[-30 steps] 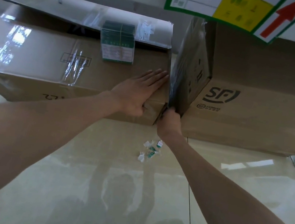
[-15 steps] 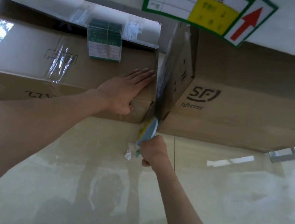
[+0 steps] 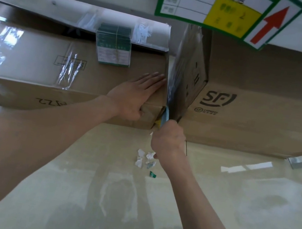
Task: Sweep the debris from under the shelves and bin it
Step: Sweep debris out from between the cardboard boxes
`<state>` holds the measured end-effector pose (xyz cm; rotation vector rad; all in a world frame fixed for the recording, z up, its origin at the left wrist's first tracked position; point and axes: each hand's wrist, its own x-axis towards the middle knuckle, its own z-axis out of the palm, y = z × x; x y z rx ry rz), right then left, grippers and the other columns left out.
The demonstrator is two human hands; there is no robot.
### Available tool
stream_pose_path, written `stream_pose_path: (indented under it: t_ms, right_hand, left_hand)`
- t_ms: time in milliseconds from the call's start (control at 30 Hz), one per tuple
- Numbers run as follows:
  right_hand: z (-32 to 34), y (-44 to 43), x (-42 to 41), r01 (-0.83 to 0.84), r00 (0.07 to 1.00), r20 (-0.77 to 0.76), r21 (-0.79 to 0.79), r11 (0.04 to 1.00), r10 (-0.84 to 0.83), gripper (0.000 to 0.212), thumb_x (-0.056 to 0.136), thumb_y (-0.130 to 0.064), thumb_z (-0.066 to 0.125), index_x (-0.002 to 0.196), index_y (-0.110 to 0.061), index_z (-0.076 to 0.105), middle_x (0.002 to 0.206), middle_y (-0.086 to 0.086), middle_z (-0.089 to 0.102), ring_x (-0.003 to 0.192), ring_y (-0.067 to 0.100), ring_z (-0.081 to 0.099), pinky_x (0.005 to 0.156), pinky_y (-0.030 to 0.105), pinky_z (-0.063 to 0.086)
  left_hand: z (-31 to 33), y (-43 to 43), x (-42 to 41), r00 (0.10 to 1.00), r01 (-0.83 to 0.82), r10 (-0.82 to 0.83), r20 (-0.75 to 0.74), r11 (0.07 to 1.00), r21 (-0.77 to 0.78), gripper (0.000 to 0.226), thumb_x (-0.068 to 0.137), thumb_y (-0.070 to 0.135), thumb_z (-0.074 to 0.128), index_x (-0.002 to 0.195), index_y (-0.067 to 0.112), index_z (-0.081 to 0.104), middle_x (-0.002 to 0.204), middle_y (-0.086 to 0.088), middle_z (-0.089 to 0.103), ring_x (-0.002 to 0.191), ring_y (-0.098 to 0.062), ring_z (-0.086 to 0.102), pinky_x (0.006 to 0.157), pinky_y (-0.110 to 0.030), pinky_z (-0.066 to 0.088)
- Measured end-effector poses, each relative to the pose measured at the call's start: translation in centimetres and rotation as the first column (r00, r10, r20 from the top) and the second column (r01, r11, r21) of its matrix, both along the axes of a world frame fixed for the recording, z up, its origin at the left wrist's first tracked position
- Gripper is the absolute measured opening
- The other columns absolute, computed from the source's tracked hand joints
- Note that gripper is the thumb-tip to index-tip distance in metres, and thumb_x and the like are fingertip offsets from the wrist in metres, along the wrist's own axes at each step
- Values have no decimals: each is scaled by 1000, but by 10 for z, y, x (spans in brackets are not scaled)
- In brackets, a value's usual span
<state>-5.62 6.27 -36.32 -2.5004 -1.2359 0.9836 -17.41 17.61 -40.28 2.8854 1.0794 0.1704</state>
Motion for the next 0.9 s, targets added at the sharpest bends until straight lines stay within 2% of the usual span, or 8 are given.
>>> stream_pose_path:
  t_ms: [100, 300, 400, 533, 633, 700, 833, 900]
  right_hand:
    - [4, -5, 3, -16, 998, 69, 24, 1000, 14, 21, 94, -6, 55, 113, -1, 59, 113, 15, 65, 102, 31, 65, 80, 30, 51]
    - [17, 7, 7, -36, 998, 54, 204, 978, 25, 30, 93, 1, 48, 122, 2, 50, 117, 19, 59, 107, 36, 60, 81, 36, 48]
    - [21, 23, 9, -60, 997, 68, 261, 964, 43, 27, 91, -2, 49, 117, 4, 53, 114, 19, 61, 106, 36, 61, 78, 36, 48]
    - [16, 60, 11, -89, 992, 114, 280, 956, 59, 28, 95, -4, 46, 121, 2, 54, 122, 18, 61, 114, 32, 59, 89, 34, 48]
    - [8, 86, 12, -213, 958, 248, 273, 938, 146, 29, 96, -6, 48, 123, -2, 55, 124, 15, 59, 116, 26, 58, 90, 29, 48]
    - [4, 105, 13, -236, 952, 253, 260, 936, 169, 28, 96, -8, 49, 123, -3, 55, 124, 14, 59, 115, 25, 58, 86, 26, 47]
    - [1, 146, 18, -269, 911, 352, 106, 957, 217, 34, 103, -10, 35, 134, -2, 45, 135, 15, 53, 120, 24, 56, 92, 25, 46]
    - [3, 160, 16, -155, 978, 151, 73, 985, 143, 38, 104, -12, 29, 139, 0, 38, 137, 16, 49, 109, 23, 57, 97, 26, 43]
  left_hand:
    - [-1, 0, 0, 1000, 4, -4, 3, 1000, 0, 111, 71, 28, 72, 156, 11, 3, 163, -6, 4, 150, -16, 0, 118, -23, -7]
    - [-2, 3, 1, 999, 15, -15, -32, 1000, 5, 117, 68, 31, 77, 156, 9, 4, 163, -8, 5, 151, -19, 2, 122, -29, 1]
    - [-1, 2, 1, 999, 10, -10, -39, 1000, 10, 115, 70, 30, 76, 155, 9, 2, 163, -8, 4, 151, -19, 1, 121, -28, -1]
    - [-1, -1, 0, 1000, 3, -3, -19, 1000, 23, 110, 72, 28, 71, 155, 9, 2, 163, -7, 4, 150, -17, 0, 120, -26, -4]
    - [-1, -1, 0, 1000, -4, 4, 1, 1000, 9, 111, 70, 28, 72, 156, 10, 3, 163, -6, 5, 150, -16, 1, 120, -25, -3]
    - [0, -2, 0, 1000, -6, 6, 9, 1000, 6, 112, 70, 29, 73, 156, 10, 5, 163, -7, 6, 150, -16, 2, 119, -24, -3]
    - [3, -4, 0, 999, -20, 20, 33, 1000, -17, 107, 74, 30, 74, 155, 9, 8, 163, -8, 7, 150, -18, 4, 114, -20, -7]
    - [2, -4, 0, 999, -16, 16, 48, 1000, -5, 107, 74, 30, 73, 155, 8, 8, 163, -10, 9, 150, -18, 5, 114, -20, -6]
